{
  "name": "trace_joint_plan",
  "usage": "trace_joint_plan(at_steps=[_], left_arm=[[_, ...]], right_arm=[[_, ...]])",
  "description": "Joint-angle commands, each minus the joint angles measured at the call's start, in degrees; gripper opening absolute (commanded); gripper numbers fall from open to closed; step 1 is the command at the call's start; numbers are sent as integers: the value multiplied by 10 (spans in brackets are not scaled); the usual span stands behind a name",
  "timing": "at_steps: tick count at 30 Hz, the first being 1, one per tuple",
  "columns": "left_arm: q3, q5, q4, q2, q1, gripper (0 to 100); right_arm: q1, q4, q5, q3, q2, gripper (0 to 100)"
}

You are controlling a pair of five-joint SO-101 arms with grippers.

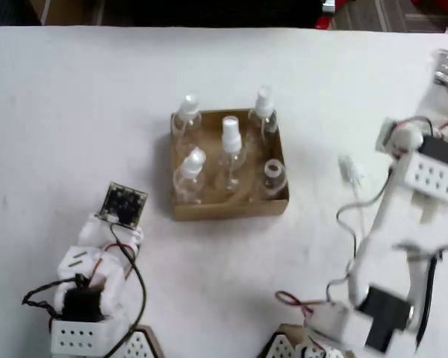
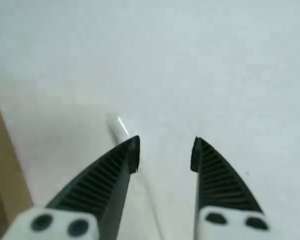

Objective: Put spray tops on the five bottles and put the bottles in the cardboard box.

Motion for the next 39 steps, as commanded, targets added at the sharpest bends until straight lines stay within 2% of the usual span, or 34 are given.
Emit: trace_joint_plan(at_steps=[1,11,18,23,27,34,39], left_arm=[[-1,-4,3,-7,5,24],[-1,-4,1,-7,6,24],[-1,-4,1,-7,6,24],[-1,-4,1,-7,6,24],[-1,-4,1,-7,6,24],[-1,-4,1,-7,6,24],[-1,-4,1,-7,6,24]], right_arm=[[-7,67,55,-110,75,145],[-59,100,63,-157,208,149],[-66,55,69,-158,236,150],[-59,54,183,-158,255,228],[-59,54,201,-164,273,241],[-61,60,201,-256,373,241],[-68,123,201,-346,435,241]])
